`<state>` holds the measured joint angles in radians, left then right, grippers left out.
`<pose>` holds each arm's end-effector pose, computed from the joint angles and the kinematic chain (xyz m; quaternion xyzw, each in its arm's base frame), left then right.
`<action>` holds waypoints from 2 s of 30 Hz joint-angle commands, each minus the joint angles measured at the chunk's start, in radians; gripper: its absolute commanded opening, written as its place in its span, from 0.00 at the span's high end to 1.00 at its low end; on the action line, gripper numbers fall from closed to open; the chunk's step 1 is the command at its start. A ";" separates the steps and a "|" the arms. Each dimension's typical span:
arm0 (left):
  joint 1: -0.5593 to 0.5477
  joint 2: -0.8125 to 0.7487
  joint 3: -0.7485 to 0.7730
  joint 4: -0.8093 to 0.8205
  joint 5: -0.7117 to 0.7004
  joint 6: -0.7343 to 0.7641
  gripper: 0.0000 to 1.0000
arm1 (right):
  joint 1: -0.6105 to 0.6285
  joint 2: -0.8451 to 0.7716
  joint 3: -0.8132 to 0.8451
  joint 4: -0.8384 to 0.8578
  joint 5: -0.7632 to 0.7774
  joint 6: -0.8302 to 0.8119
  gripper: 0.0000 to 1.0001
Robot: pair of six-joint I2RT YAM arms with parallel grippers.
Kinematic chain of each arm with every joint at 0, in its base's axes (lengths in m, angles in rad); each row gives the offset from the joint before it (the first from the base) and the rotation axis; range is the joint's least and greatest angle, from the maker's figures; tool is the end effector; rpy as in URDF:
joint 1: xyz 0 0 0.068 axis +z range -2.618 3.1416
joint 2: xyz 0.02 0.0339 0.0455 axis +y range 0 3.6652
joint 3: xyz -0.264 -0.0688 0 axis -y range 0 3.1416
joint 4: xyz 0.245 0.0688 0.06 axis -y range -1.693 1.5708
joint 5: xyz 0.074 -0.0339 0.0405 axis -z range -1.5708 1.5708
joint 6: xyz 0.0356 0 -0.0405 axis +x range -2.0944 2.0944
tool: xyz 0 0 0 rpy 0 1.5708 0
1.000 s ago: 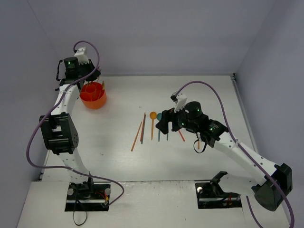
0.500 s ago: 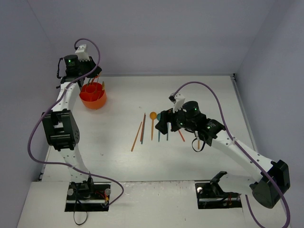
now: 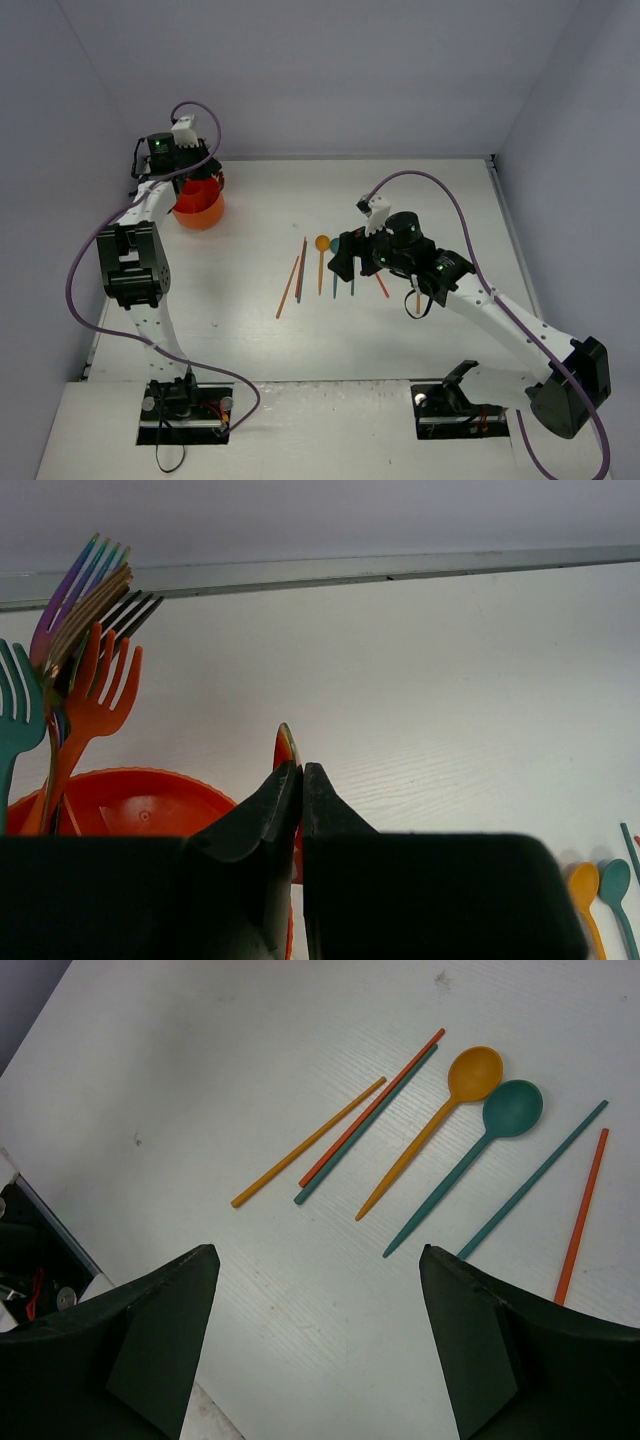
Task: Sort the eating utensils into containers
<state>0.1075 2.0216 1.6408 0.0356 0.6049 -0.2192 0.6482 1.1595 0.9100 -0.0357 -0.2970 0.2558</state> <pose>0.4814 0.0316 0.2808 0.0420 0.7984 -0.2739 0.5346 0.2092 0.1715 0.3227 -0.2413 0.7591 0.3655 0.4816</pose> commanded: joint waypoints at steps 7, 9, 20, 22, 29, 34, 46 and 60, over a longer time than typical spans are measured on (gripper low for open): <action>0.017 -0.110 -0.057 0.111 -0.015 0.028 0.93 | -0.007 -0.018 0.001 0.039 -0.020 -0.018 0.21; 0.015 -0.118 -0.070 0.117 -0.033 0.026 0.90 | -0.007 -0.017 0.001 0.039 -0.021 -0.018 0.21; 0.015 -0.206 -0.155 0.127 -0.062 0.020 0.79 | -0.007 -0.006 0.005 0.039 -0.024 -0.022 0.21; 0.015 -0.226 -0.172 0.126 -0.065 0.015 0.79 | -0.007 -0.006 0.004 0.039 -0.023 -0.021 0.21; 0.009 -0.308 -0.225 0.125 -0.060 -0.043 0.76 | -0.007 0.024 0.001 0.039 0.082 0.028 0.23; -0.035 -0.451 -0.320 0.115 -0.119 -0.098 0.62 | -0.007 0.101 0.018 -0.018 0.222 0.129 0.32; -0.317 -0.782 -0.461 -0.288 -0.459 -0.113 0.32 | 0.009 0.390 0.127 -0.041 0.331 0.281 0.51; -0.367 -1.073 -0.629 -0.472 -0.519 -0.215 0.27 | 0.045 0.668 0.272 -0.043 0.446 0.326 0.65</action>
<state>-0.2521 0.9912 0.9945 -0.4056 0.1130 -0.4113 0.6770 1.7880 1.1225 -0.0920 0.0760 0.5543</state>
